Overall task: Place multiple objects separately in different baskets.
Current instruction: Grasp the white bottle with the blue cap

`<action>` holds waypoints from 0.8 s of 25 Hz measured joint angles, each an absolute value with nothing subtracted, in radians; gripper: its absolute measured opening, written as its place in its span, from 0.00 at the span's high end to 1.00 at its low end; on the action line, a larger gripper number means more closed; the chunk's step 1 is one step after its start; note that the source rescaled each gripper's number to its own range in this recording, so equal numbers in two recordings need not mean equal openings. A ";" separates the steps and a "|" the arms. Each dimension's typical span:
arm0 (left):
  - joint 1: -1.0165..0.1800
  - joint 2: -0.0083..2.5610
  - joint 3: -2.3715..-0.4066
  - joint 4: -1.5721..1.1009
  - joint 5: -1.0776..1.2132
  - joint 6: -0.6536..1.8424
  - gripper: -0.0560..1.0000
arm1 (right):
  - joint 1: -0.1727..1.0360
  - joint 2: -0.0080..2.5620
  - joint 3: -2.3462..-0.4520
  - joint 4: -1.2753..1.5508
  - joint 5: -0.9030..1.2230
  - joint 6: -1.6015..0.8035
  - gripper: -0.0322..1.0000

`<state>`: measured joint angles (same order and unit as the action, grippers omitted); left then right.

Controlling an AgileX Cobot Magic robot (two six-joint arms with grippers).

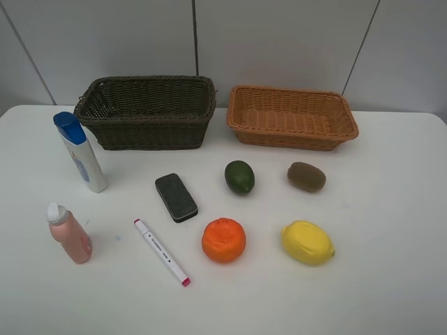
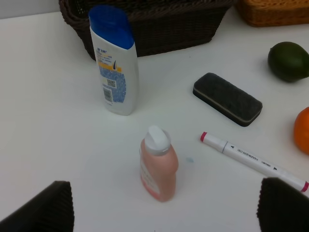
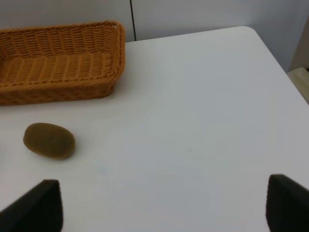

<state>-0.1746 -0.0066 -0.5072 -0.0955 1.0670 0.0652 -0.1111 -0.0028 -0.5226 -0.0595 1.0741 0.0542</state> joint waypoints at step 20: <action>-0.175 0.383 -0.540 -0.049 1.062 -0.020 0.00 | -0.111 -0.003 -0.523 -0.060 1.074 0.054 0.01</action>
<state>-0.1746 0.3829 -0.5396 -0.0494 1.0618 -0.0200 -0.1111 -0.0028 -0.5226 -0.0603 1.0741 0.0542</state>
